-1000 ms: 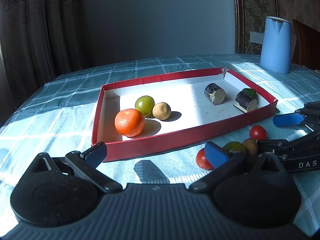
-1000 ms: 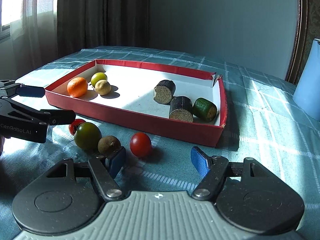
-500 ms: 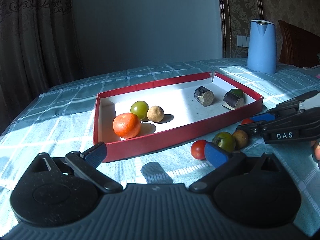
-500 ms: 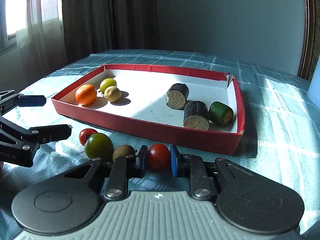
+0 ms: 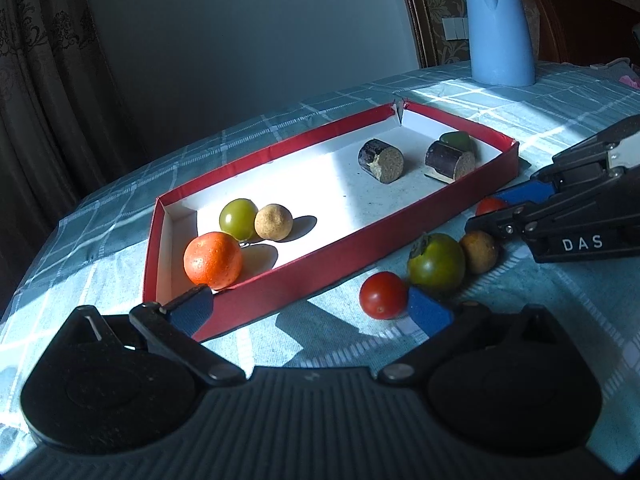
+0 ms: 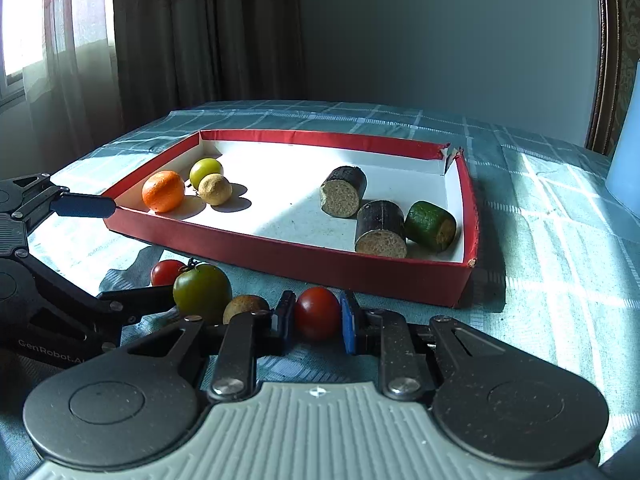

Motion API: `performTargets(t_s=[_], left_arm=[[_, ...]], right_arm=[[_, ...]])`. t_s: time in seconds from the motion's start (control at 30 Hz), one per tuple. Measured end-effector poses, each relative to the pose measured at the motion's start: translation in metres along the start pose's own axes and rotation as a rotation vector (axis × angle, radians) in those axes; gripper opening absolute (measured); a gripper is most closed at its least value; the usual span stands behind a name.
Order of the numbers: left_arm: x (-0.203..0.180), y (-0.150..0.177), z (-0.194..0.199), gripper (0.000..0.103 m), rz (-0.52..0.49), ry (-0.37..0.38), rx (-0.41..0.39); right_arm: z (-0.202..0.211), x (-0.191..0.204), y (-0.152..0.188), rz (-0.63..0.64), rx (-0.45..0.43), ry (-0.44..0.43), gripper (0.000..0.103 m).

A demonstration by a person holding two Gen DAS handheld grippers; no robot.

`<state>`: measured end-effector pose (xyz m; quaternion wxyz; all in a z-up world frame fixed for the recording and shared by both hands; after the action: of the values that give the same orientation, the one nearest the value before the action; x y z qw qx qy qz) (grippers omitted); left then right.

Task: Organize fruits
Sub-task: 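Move the left gripper to a red cherry tomato while the right moves to another, then close the left gripper on its red cherry tomato while the right grasps the other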

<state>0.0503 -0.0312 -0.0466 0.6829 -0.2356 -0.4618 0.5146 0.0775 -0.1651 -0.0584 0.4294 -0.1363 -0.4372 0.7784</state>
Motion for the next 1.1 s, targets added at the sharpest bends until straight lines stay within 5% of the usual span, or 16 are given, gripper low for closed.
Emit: performTargets(t_s=[0.27,0.37,0.43,0.77,1.1], left_arm=[[-0.012,-0.002,0.009,0.078,-0.069,0.015,-0.069],[-0.02,-0.002,0.013,0.058,-0.092,0.052,-0.078],[-0.028,0.0,0.011,0.028,-0.095,0.119,-0.045],[-0.024,0.0,0.012,0.023,-0.027,0.155,-0.026],[-0.007,-0.007,0.019,0.023,0.066,0.108,-0.077]], right_arm=[[0.001,0.003,0.0,0.012,0.003,0.002,0.023],[0.001,0.004,0.001,0.013,0.004,0.002,0.023],[0.0,0.004,0.001,0.015,0.005,0.004,0.023],[0.001,0.003,0.0,0.017,0.0,0.004,0.023],[0.005,0.001,-0.002,0.006,-0.027,0.019,0.023]])
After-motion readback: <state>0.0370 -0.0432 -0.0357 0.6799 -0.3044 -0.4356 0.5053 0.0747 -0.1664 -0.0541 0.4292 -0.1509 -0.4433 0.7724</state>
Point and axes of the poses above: each gripper's, at about its wrist camera, not at the fingertips, and z roughly against the way its jaws point, x to its left, y to its underside, the point moved 7 cm from there along -z, roughly the way its jaws point, and after that the axes turned 12 degrees about -y, right-handed, at the moved point
